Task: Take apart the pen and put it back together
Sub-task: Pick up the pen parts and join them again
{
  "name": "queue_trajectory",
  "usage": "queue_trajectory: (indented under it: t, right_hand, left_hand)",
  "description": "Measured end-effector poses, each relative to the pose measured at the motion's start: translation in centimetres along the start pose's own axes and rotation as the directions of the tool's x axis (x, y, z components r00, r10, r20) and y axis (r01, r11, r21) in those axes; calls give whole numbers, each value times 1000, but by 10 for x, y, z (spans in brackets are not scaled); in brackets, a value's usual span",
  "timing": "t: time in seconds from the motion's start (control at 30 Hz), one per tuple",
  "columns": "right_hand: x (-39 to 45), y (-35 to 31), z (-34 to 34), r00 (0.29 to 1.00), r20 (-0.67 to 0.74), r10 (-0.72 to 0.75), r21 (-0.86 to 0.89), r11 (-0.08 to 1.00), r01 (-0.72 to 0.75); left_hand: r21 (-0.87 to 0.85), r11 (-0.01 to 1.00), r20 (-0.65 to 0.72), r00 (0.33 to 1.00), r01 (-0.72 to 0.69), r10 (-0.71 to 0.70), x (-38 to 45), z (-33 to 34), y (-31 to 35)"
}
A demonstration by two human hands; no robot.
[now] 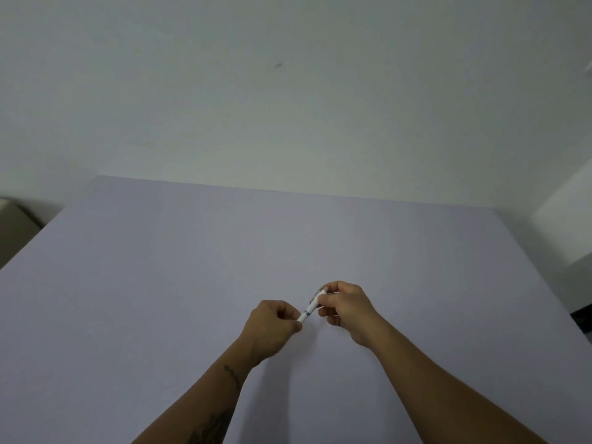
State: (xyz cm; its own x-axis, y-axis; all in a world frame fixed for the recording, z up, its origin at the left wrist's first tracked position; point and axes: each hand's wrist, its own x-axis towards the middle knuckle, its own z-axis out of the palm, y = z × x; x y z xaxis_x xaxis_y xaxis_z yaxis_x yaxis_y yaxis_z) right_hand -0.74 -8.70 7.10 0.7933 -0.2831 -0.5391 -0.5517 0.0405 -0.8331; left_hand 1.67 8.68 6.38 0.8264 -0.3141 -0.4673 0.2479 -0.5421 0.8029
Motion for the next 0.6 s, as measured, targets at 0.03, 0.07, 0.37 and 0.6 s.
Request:
queue_trajectory:
  t: [0.03, 0.07, 0.37, 0.6]
  right_hand:
    - [-3, -1, 3, 1000, -13, -15, 11, 1000, 15]
    - [-5, -2, 5, 999, -23, -33, 16, 999, 33]
    - [-19, -12, 21, 992, -76, -99, 48, 994, 103]
    - [-31, -10, 21, 995, -77, 59, 78, 996, -53]
  left_hand:
    - [9, 1000, -17, 1000, -20, 20, -1, -4, 0]
    - [18, 999, -28, 999, -39, 40, -2, -8, 1]
    - [-15, 995, -105, 990, -99, 97, -5, -15, -3]
    - [-63, 980, -120, 976, -190, 181, -10, 0, 0]
